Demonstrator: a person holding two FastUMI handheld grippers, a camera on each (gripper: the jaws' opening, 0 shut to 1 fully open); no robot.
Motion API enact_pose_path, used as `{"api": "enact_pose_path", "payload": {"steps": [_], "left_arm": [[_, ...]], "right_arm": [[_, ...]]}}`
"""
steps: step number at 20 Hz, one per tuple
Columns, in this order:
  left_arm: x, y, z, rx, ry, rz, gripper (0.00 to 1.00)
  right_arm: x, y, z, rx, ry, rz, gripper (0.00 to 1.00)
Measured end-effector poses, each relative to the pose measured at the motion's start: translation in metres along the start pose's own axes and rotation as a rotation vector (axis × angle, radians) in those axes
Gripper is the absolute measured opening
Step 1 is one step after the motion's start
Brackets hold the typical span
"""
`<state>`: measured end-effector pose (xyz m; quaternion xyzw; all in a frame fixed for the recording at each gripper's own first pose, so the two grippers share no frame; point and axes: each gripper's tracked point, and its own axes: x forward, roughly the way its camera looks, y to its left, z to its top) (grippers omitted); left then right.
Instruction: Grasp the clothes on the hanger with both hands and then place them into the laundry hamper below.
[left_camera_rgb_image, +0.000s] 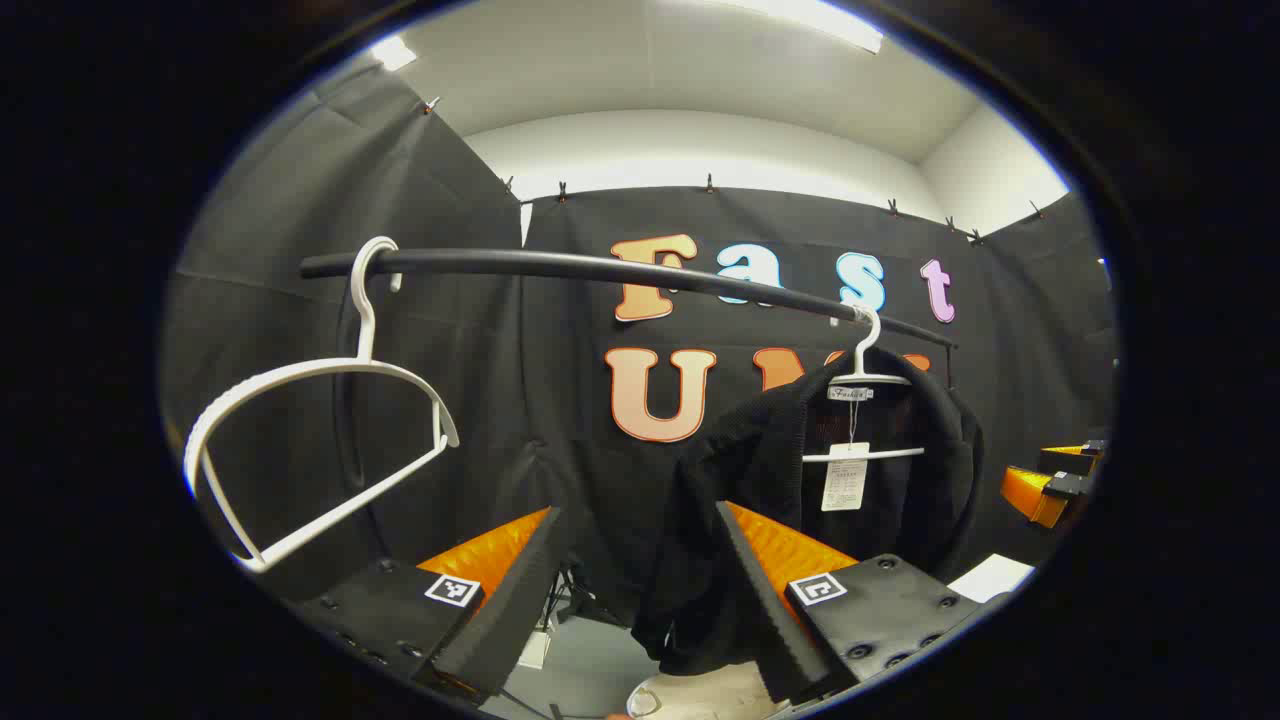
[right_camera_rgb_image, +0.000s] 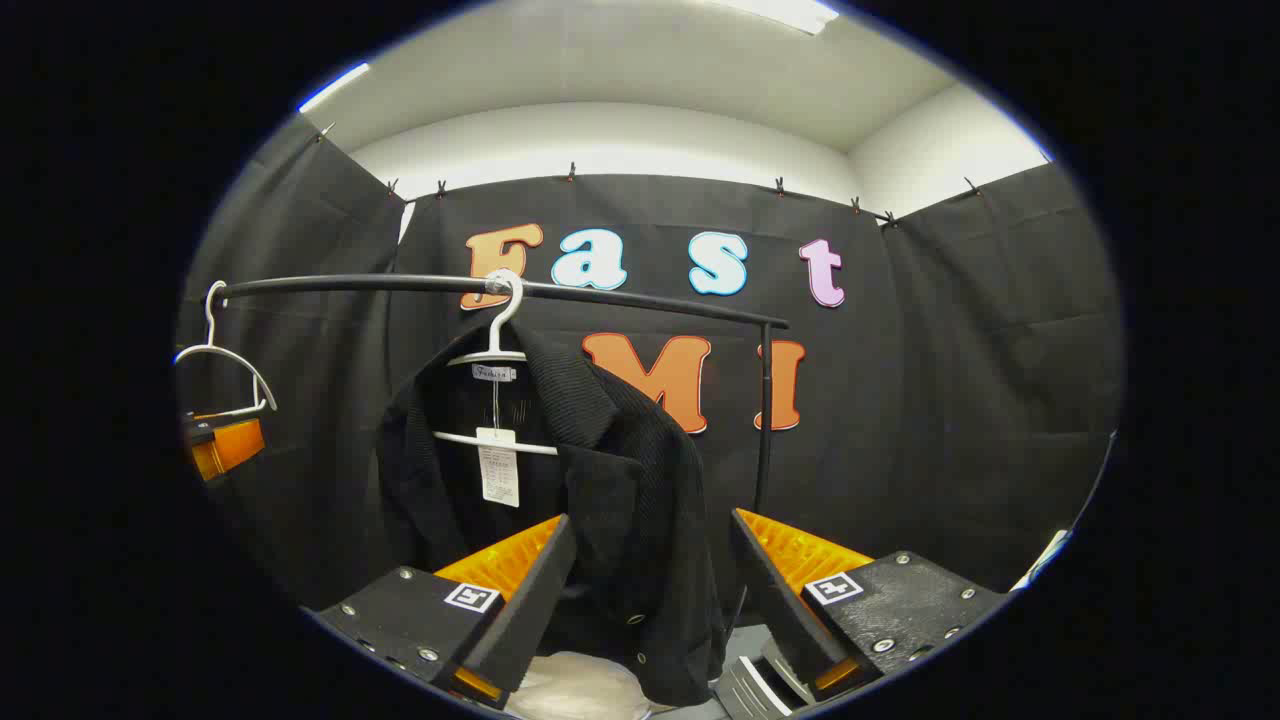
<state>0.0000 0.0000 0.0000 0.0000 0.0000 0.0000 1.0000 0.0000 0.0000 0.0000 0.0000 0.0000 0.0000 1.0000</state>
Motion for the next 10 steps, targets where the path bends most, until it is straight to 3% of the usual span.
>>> {"api": "enact_pose_path", "payload": {"steps": [1, 2, 5, 7, 8, 10], "left_arm": [[-0.0002, -0.0001, -0.0007, -0.005, 0.003, -0.003, 0.92], [-0.0001, -0.0002, -0.0007, -0.010, 0.005, -0.004, 0.92], [0.0014, 0.0024, 0.0007, -0.001, -0.002, -0.001, 1.00], [0.0037, 0.0027, 0.0035, 0.002, -0.009, 0.002, 1.00], [0.0044, 0.0009, 0.0043, -0.004, -0.008, -0.004, 0.92], [0.0059, -0.0027, 0.0024, -0.012, -0.001, -0.017, 0.92]], "right_arm": [[-0.0009, 0.0001, 0.0006, 0.000, 0.002, 0.000, 0.87], [-0.0012, -0.0018, 0.0011, 0.000, 0.001, -0.001, 1.00], [-0.0025, -0.0080, 0.0044, 0.000, -0.006, -0.017, 1.00], [-0.0017, -0.0096, 0.0037, 0.001, -0.005, -0.023, 1.00], [-0.0020, -0.0087, 0.0031, 0.002, -0.003, -0.021, 1.00], [-0.0017, -0.0082, 0.0018, 0.001, 0.000, -0.022, 1.00]]}}
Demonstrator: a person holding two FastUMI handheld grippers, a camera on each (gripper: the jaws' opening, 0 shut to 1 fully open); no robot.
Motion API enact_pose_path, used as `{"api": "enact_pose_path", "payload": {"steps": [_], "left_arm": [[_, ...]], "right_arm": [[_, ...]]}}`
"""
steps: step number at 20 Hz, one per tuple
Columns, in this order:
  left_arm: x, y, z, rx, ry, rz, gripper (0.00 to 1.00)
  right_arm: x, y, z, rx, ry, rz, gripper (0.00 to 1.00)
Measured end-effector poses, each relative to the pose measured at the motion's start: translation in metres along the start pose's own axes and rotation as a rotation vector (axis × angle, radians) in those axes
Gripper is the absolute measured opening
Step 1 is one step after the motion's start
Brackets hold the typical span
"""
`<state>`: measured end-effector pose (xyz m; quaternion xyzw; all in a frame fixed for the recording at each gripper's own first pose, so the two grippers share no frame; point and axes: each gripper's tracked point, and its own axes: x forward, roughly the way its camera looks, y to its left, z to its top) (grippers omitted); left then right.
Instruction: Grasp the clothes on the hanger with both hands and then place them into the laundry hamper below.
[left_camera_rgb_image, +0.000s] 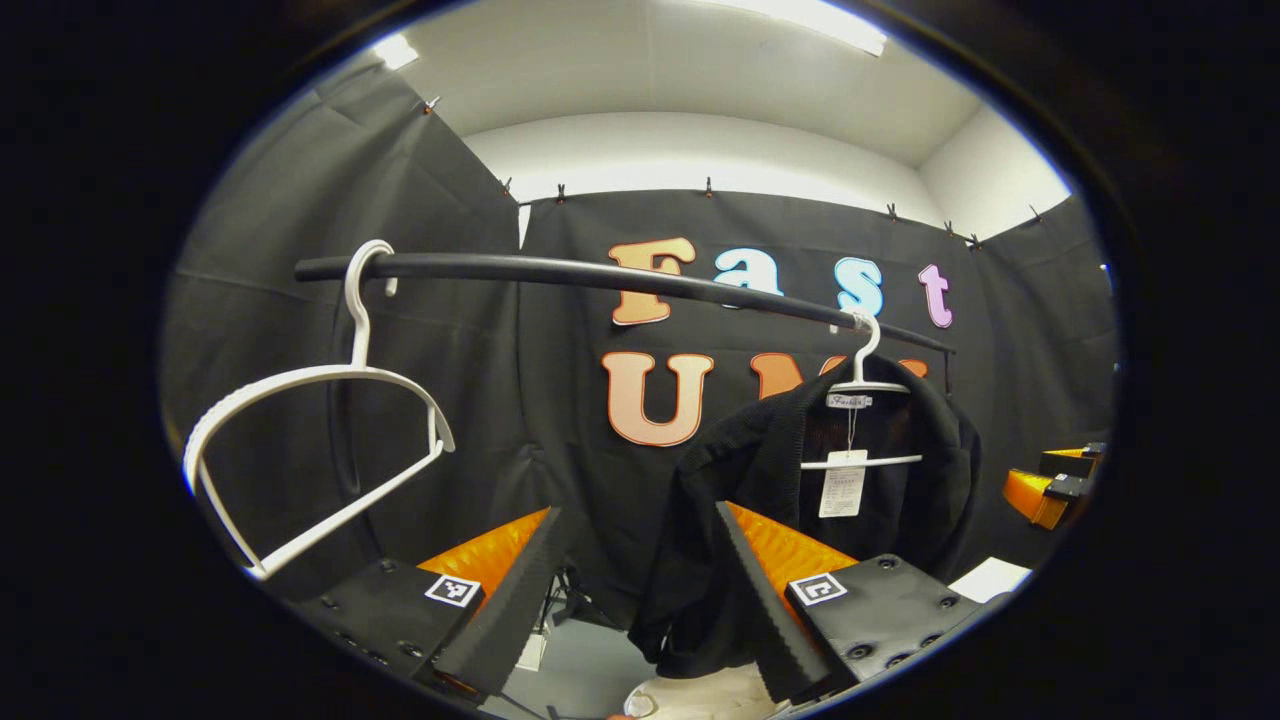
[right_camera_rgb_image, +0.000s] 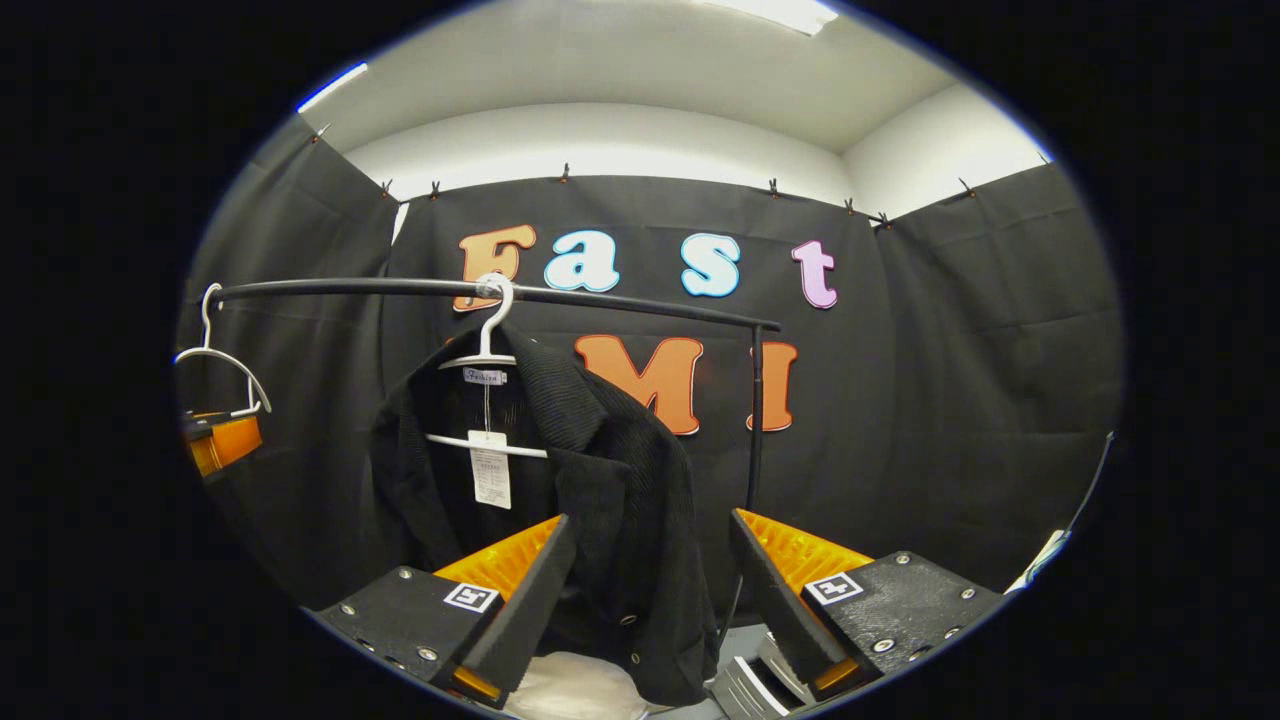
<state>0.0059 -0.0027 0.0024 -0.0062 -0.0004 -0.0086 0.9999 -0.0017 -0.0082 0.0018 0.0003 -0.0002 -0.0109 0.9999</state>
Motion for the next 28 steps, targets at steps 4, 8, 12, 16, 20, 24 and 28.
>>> {"api": "enact_pose_path", "payload": {"steps": [4, 8, 12, 16, 20, 24, 28], "left_arm": [[0.003, -0.003, 0.002, 0.006, -0.004, -0.007, 0.96], [0.009, -0.010, -0.003, 0.007, 0.001, -0.023, 0.93], [0.016, -0.018, -0.009, 0.005, 0.013, -0.040, 0.92], [0.023, -0.028, -0.013, -0.002, 0.011, -0.058, 1.00], [0.030, -0.042, -0.023, -0.015, 0.031, -0.088, 0.93], [0.038, -0.057, -0.032, -0.008, 0.047, -0.116, 0.96], [0.047, -0.072, -0.045, -0.005, 0.069, -0.141, 0.93]], "right_arm": [[0.003, 0.003, -0.003, 0.006, 0.005, 0.006, 1.00], [0.008, 0.006, -0.007, 0.013, 0.012, 0.012, 0.96], [0.014, 0.011, -0.012, 0.009, 0.022, 0.021, 0.95], [0.019, 0.017, -0.016, 0.010, 0.027, 0.034, 0.96], [0.027, 0.021, -0.020, 0.016, 0.033, 0.044, 1.00], [0.039, 0.034, -0.024, 0.005, 0.037, 0.072, 1.00], [0.054, 0.039, -0.035, -0.004, 0.062, 0.087, 0.96]]}}
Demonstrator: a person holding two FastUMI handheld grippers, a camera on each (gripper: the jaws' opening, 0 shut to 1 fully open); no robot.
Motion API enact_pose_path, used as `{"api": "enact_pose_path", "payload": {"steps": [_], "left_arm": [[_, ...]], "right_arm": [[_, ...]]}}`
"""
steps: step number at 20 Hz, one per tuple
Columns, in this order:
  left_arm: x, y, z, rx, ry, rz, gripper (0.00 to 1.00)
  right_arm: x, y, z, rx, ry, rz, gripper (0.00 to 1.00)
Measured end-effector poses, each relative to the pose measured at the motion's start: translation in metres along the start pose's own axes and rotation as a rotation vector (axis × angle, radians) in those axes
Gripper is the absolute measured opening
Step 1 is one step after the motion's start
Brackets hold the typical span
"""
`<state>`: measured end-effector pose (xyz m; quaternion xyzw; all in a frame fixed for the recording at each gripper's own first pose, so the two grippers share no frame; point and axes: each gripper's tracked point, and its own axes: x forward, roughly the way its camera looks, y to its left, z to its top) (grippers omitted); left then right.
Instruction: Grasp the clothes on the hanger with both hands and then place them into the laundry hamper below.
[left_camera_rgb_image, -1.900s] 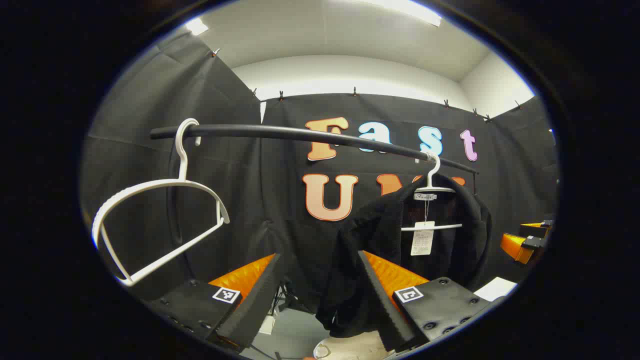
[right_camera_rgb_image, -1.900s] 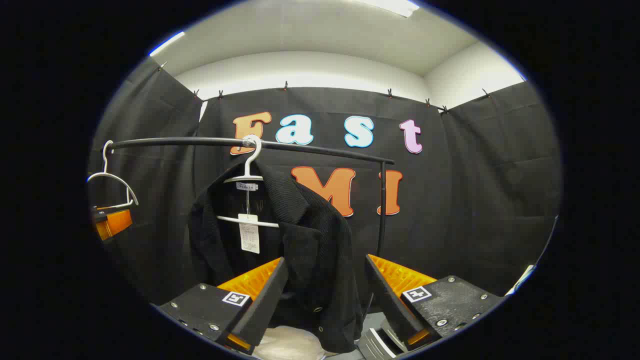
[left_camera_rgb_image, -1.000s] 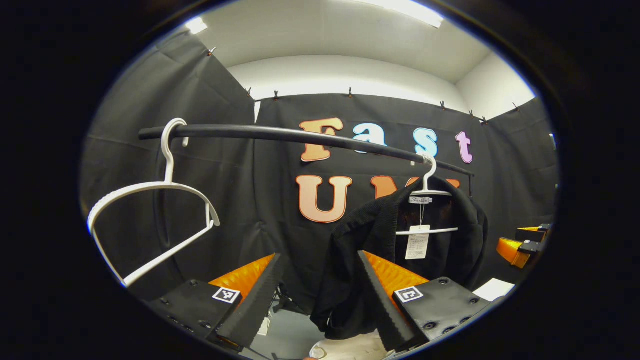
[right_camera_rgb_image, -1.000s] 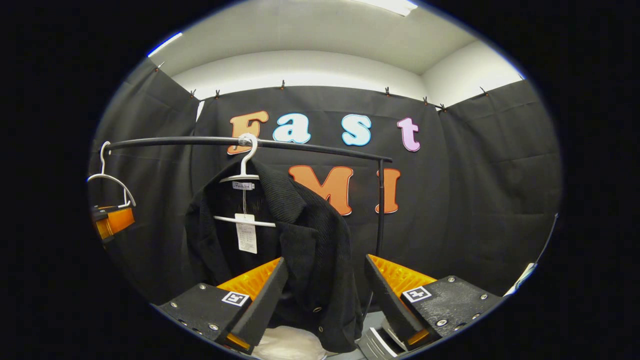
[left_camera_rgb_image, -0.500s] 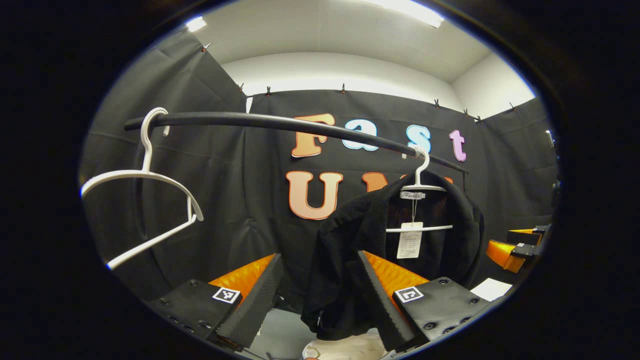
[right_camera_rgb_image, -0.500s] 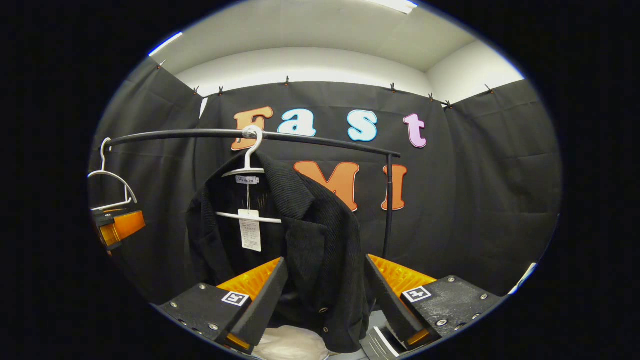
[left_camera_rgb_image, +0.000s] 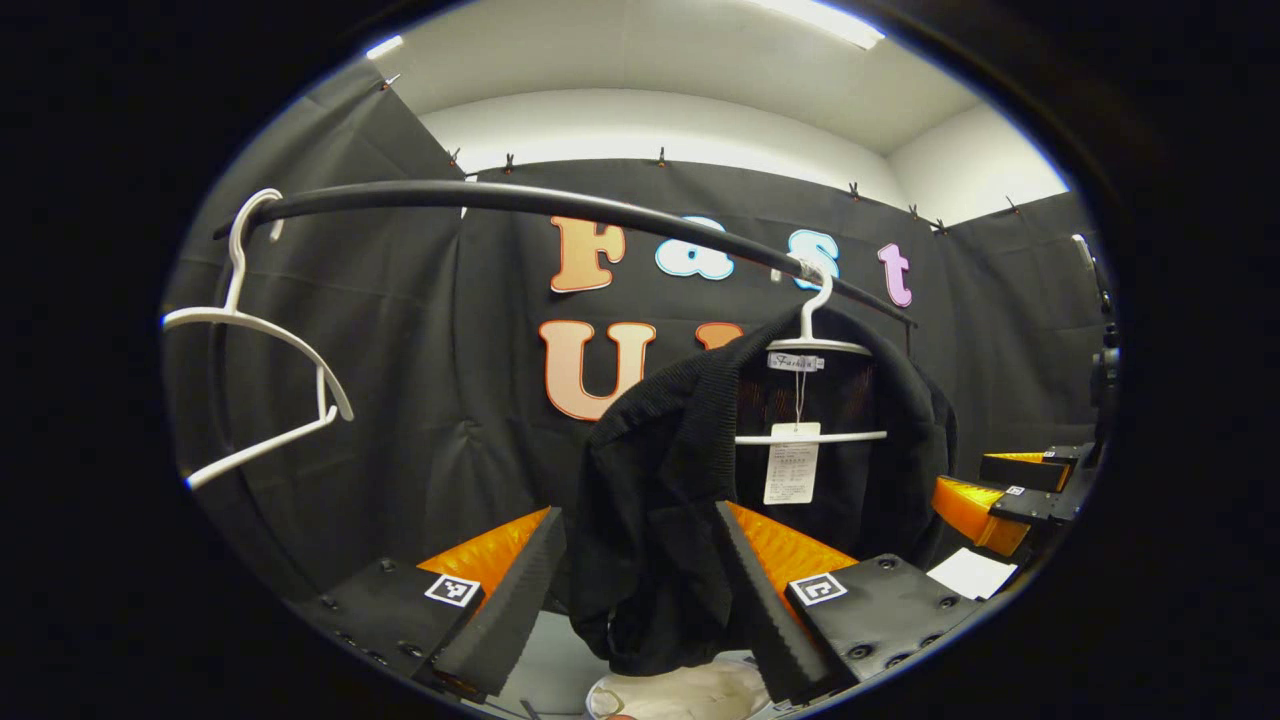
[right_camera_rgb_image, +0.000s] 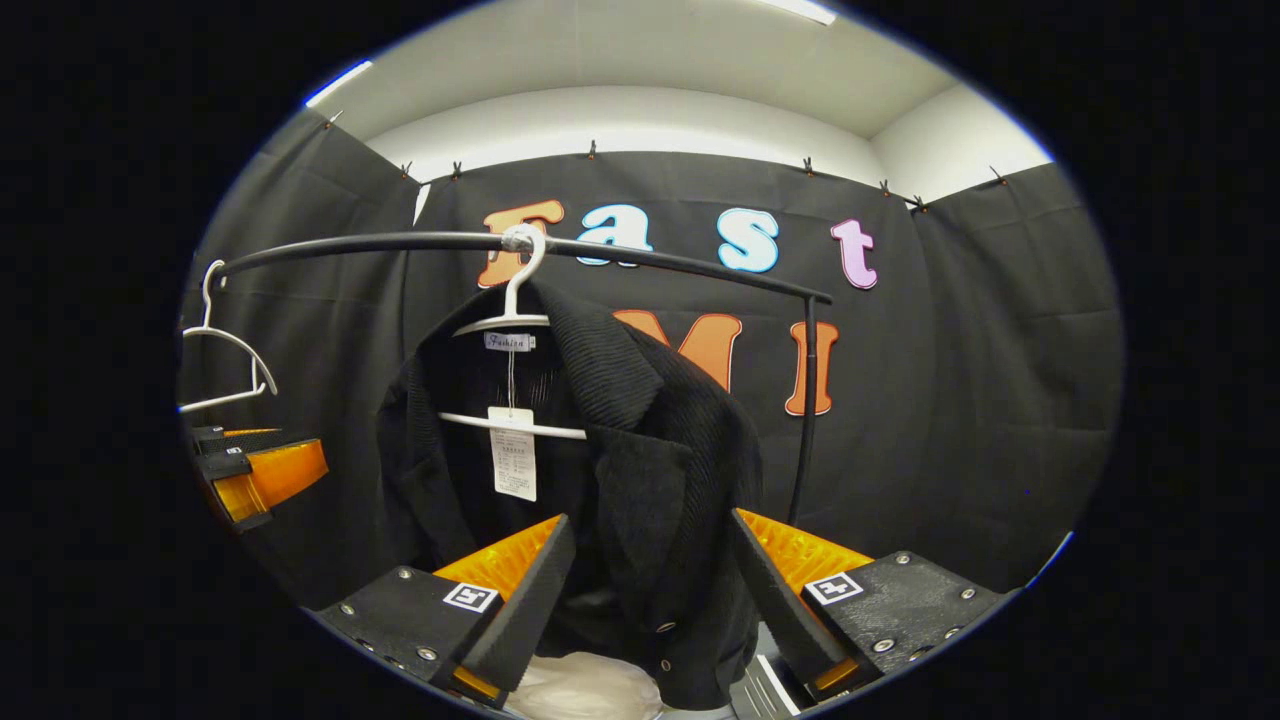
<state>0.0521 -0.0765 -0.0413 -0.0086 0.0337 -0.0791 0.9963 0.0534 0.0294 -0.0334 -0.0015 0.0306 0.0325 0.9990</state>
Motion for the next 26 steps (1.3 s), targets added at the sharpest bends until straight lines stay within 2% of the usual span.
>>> {"api": "enact_pose_path", "payload": {"steps": [1, 2, 3, 4, 8, 9, 10, 11, 14, 15, 16, 18, 19, 20, 21, 22, 26], "left_arm": [[0.002, -0.003, -0.003, -0.002, 0.007, -0.006, 1.00], [0.003, -0.006, -0.006, -0.005, 0.013, -0.010, 0.93], [0.005, -0.008, -0.007, -0.009, 0.016, -0.014, 1.00], [0.007, -0.010, -0.008, -0.011, 0.018, -0.019, 1.00], [0.017, -0.016, -0.014, -0.011, 0.018, -0.030, 1.00], [0.021, -0.019, -0.016, -0.018, 0.016, -0.038, 0.97], [0.025, -0.021, -0.017, -0.027, 0.013, -0.043, 0.96], [0.029, -0.024, -0.021, -0.036, 0.013, -0.046, 0.96], [0.043, -0.027, -0.033, -0.049, 0.029, -0.041, 0.97], [0.049, -0.030, -0.038, -0.049, 0.022, -0.041, 0.93], [0.054, -0.030, -0.040, -0.042, 0.012, -0.038, 0.97], [0.067, -0.034, -0.048, -0.033, 0.002, -0.033, 0.97], [0.073, -0.037, -0.052, -0.033, 0.008, -0.037, 0.93], [0.079, -0.037, -0.057, -0.033, 0.018, -0.035, 0.97], [0.087, -0.037, -0.062, -0.034, 0.028, -0.032, 0.97], [0.094, -0.039, -0.067, -0.038, 0.038, -0.035, 0.93], [0.116, -0.041, -0.079, -0.059, 0.053, -0.035, 0.93]], "right_arm": [[0.006, -0.001, -0.002, -0.001, 0.001, -0.005, 0.95], [0.012, -0.003, -0.005, -0.005, 0.003, -0.015, 0.96], [0.018, -0.005, -0.007, -0.010, 0.004, -0.023, 1.00], [0.025, -0.005, -0.012, -0.013, 0.011, -0.027, 0.96], [0.047, -0.002, -0.028, -0.025, 0.038, -0.040, 0.96], [0.051, -0.003, -0.034, -0.027, 0.049, -0.043, 0.95], [0.055, -0.001, -0.039, -0.025, 0.061, -0.041, 1.00], [0.060, 0.002, -0.046, -0.023, 0.071, -0.026, 0.84], [0.065, 0.003, -0.053, -0.046, 0.083, -0.011, 0.56], [0.066, 0.002, -0.051, -0.051, 0.080, -0.010, 0.51], [0.066, 0.002, -0.051, -0.052, 0.076, -0.006, 0.39], [0.065, -0.002, -0.049, -0.049, 0.073, -0.003, 0.28], [0.063, -0.004, -0.047, -0.047, 0.071, -0.001, 0.23], [0.063, -0.004, -0.046, -0.044, 0.070, 0.006, 0.14], [0.063, -0.004, -0.045, -0.045, 0.070, 0.010, 0.13], [0.062, -0.005, -0.043, -0.048, 0.068, 0.009, 0.08], [0.056, -0.004, -0.040, -0.053, 0.068, 0.018, 0.06]]}}
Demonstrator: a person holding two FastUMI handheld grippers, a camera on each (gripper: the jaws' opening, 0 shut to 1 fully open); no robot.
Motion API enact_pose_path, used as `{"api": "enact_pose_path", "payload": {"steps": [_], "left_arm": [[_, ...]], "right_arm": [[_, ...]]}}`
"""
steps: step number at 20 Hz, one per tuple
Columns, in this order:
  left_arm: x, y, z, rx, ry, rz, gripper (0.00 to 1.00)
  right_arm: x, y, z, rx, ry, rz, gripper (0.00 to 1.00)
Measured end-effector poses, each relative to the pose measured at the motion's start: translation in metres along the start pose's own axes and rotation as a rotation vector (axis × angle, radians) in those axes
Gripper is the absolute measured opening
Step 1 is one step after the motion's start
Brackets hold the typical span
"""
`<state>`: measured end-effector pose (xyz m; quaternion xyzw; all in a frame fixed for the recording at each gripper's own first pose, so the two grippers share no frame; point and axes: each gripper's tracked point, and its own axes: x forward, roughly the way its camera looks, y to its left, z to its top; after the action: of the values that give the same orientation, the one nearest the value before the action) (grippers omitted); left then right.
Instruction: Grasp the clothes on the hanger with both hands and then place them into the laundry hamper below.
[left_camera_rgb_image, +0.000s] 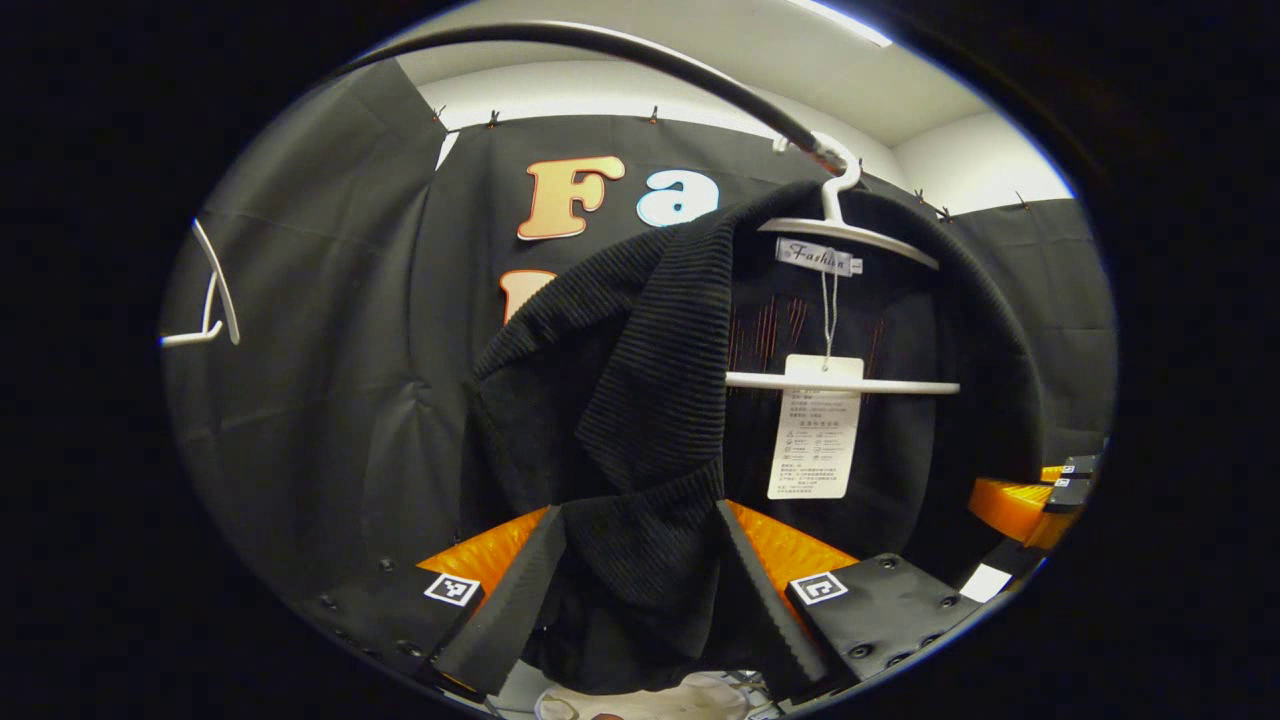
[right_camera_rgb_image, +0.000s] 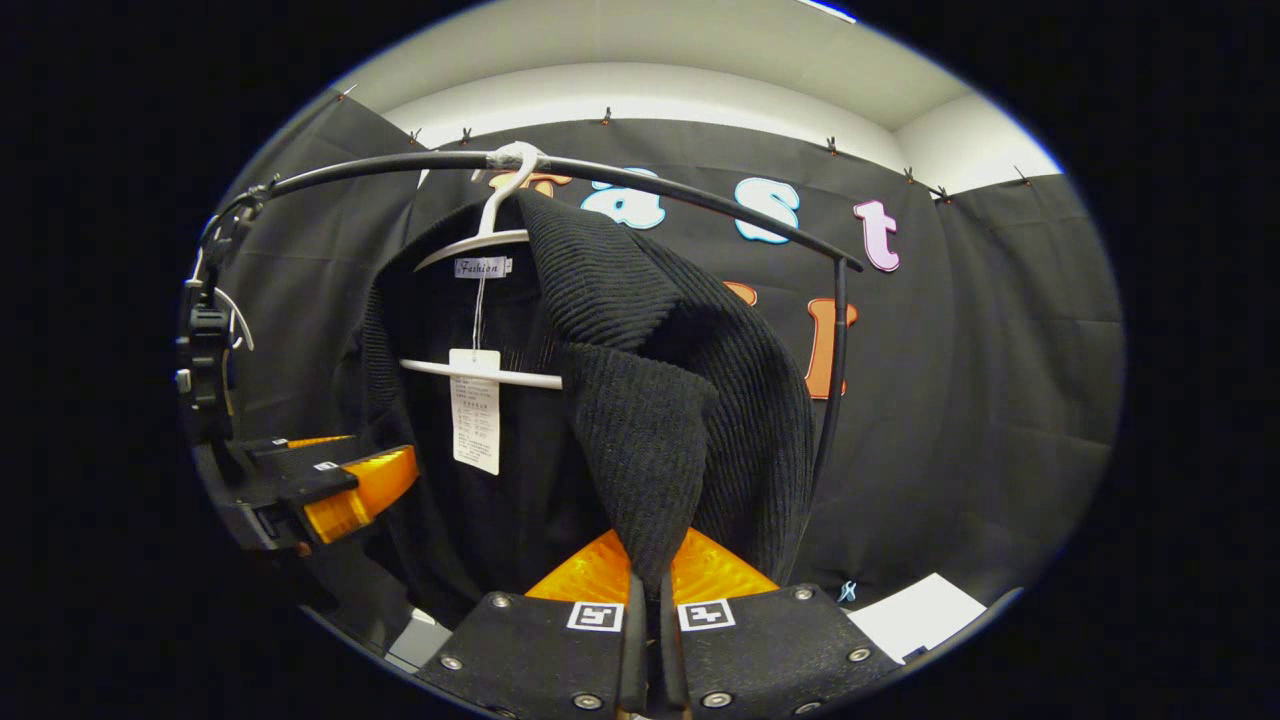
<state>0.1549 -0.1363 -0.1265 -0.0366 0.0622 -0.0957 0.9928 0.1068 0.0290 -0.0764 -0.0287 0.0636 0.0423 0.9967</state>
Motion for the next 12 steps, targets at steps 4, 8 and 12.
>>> {"api": "enact_pose_path", "payload": {"steps": [4, 8, 12], "left_arm": [[0.019, 0.001, -0.006, 0.013, 0.006, 0.010, 0.95], [0.023, 0.003, -0.004, 0.032, 0.000, 0.003, 0.84], [0.024, 0.009, 0.002, 0.055, -0.005, 0.015, 0.55]], "right_arm": [[-0.009, -0.006, 0.010, -0.011, -0.009, 0.004, 0.05], [-0.020, -0.023, 0.026, -0.029, -0.032, -0.017, 0.05], [-0.027, -0.039, 0.052, 0.001, -0.073, -0.018, 0.05]]}}
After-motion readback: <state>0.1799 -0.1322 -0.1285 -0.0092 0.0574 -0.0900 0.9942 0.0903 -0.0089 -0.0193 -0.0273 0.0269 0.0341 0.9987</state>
